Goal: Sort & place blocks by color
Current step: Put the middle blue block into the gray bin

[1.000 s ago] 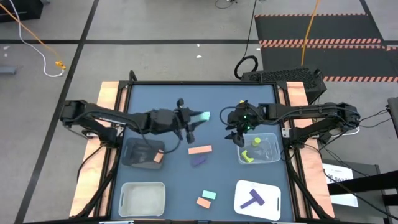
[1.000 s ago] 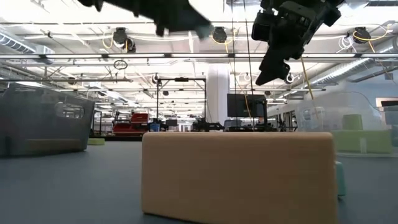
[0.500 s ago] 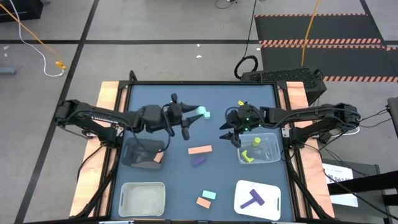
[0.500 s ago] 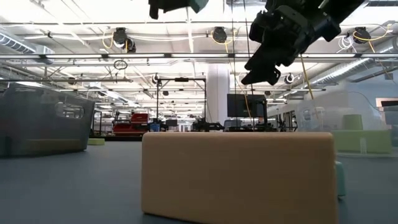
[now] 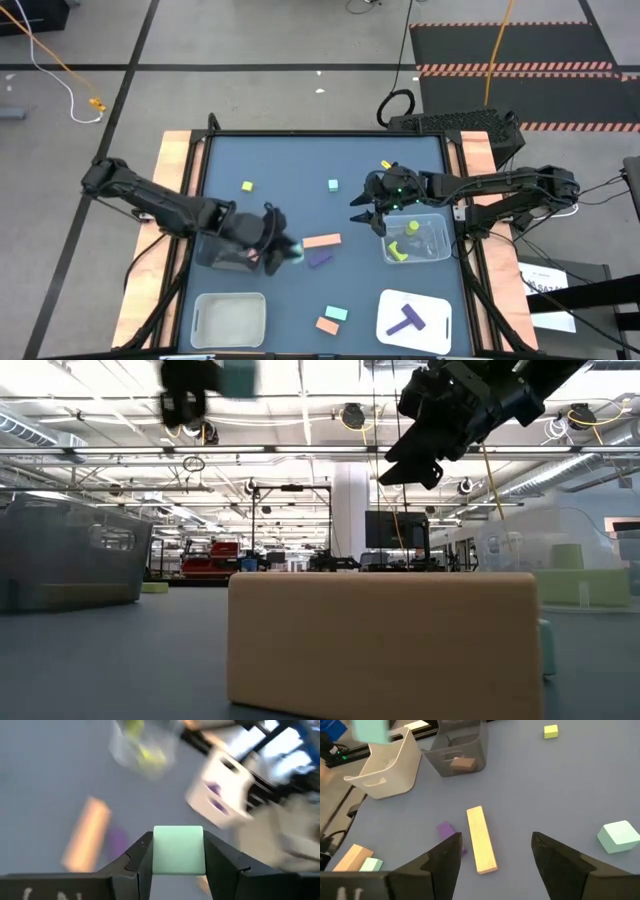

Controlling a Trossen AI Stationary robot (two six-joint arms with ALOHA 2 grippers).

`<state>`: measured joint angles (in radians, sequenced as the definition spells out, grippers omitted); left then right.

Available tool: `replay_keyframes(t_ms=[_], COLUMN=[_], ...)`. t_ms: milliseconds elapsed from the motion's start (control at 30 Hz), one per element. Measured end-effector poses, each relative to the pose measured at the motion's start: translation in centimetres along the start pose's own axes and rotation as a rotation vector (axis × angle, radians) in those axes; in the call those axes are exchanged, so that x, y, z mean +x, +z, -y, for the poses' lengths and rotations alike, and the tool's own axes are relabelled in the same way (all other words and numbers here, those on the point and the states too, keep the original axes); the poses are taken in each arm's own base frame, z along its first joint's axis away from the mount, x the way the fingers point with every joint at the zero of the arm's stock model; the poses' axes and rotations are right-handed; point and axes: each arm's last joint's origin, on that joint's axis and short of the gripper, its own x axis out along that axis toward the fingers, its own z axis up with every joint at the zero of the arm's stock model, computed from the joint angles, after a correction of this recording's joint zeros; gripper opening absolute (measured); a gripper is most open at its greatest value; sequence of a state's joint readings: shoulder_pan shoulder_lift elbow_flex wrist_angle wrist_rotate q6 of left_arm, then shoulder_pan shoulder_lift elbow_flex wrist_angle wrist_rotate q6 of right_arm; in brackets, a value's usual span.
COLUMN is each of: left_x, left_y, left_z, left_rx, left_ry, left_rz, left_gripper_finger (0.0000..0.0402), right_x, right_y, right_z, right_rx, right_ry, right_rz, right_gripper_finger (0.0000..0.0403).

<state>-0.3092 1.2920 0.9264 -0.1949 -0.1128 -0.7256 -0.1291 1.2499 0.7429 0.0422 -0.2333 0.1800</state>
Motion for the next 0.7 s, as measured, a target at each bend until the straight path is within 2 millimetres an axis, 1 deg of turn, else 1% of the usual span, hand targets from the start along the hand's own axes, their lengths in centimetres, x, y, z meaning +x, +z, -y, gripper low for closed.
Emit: replay_keyframes(t_ms=[100, 167, 233, 367, 433, 533, 700], left_x=[-1.2, -2.0, -2.7, -4.2, -4.6, -5.0, -4.1], left_y=[-1.7, -3.3, -5.0, -8.5, -9.7, -11.1, -13.1], left_z=[1.3, 2.0, 2.5, 2.9, 3.5, 4.2, 4.6], left_rx=[-0.139, -0.216, -0.301, -0.47, -0.529, -0.596, -0.655], left_ry=[-0.079, -0.073, -0.014, 0.162, 0.197, 0.239, 0.336], left_rz=[-0.161, -0.264, -0.362, -0.574, -0.623, -0.658, -0.683], left_gripper_finger=[0.0134, 0.0134, 0.0134, 0.0134, 0.0135, 0.0148, 0.0155], right_x=[0.0, 0.0, 0.0, 0.0, 0.0, 0.0, 0.0], right_y=[0.0, 0.0, 0.0, 0.0, 0.0, 0.0, 0.0], right_z=[0.0, 0.0, 0.0, 0.0, 0.0, 0.0, 0.0], right_rx=[-0.012, -0.013, -0.014, -0.035, -0.039, -0.046, -0.072], right_ry=[-0.001, -0.001, -0.001, -0.001, -0.001, -0.001, -0.001], right_rz=[-0.001, -0.002, -0.002, -0.002, -0.002, -0.002, -0.001], right_gripper_finger=[0.0231, 0.0231, 0.0231, 0.0231, 0.0231, 0.0231, 0.0231])
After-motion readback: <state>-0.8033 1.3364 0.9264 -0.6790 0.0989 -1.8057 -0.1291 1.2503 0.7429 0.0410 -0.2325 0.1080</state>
